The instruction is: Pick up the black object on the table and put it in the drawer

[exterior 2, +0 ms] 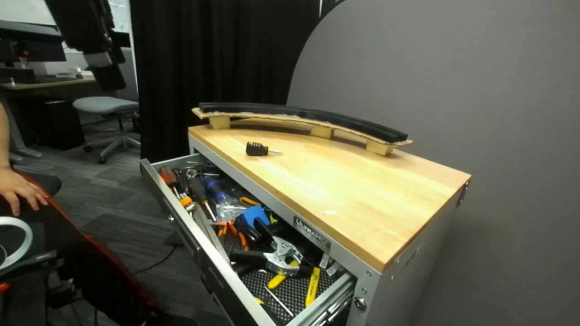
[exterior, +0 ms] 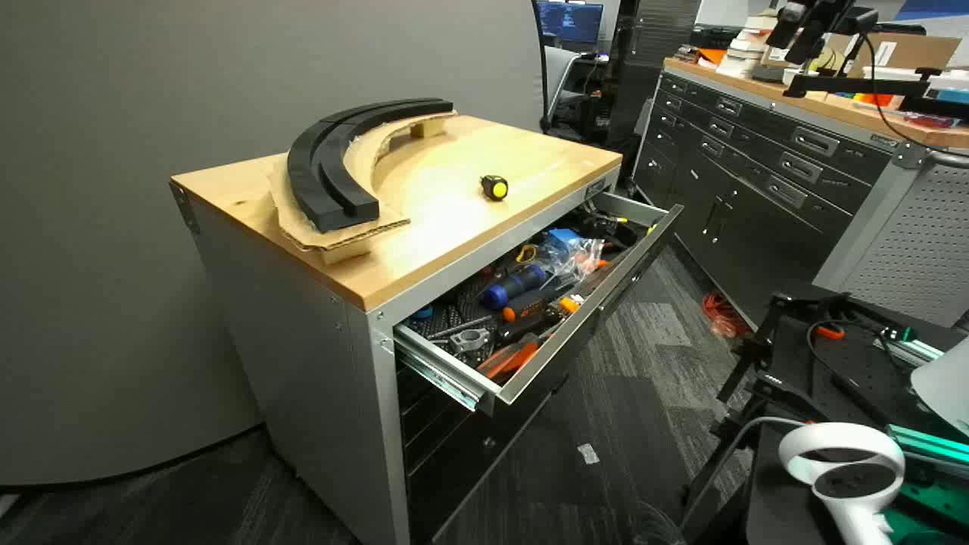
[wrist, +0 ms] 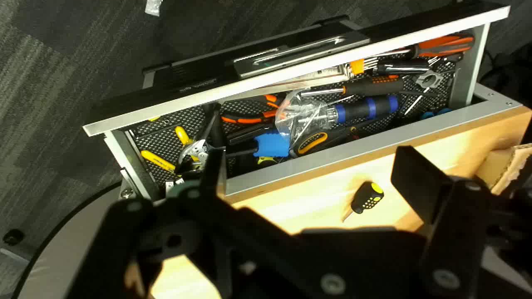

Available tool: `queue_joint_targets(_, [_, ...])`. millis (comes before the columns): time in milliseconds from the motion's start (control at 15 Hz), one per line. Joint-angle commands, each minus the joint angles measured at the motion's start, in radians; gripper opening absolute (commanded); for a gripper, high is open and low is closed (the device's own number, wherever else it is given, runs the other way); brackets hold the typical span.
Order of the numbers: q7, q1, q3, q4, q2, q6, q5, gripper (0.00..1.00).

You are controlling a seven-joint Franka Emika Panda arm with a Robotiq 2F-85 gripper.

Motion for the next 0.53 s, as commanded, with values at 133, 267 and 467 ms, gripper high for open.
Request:
queue_joint_targets(133, [-0.01, -0.014, 0.012, 0.008, -0.002, -0.004, 0.011, 1.0])
queue_joint_targets(267, [-0.01, -0.014, 0.012, 0.008, -0.002, -0.004, 0.011, 1.0])
queue_joint_targets(467, [0.111, 0.017, 0.109, 0.048, 0.138, 0.113, 0.038, 1.0])
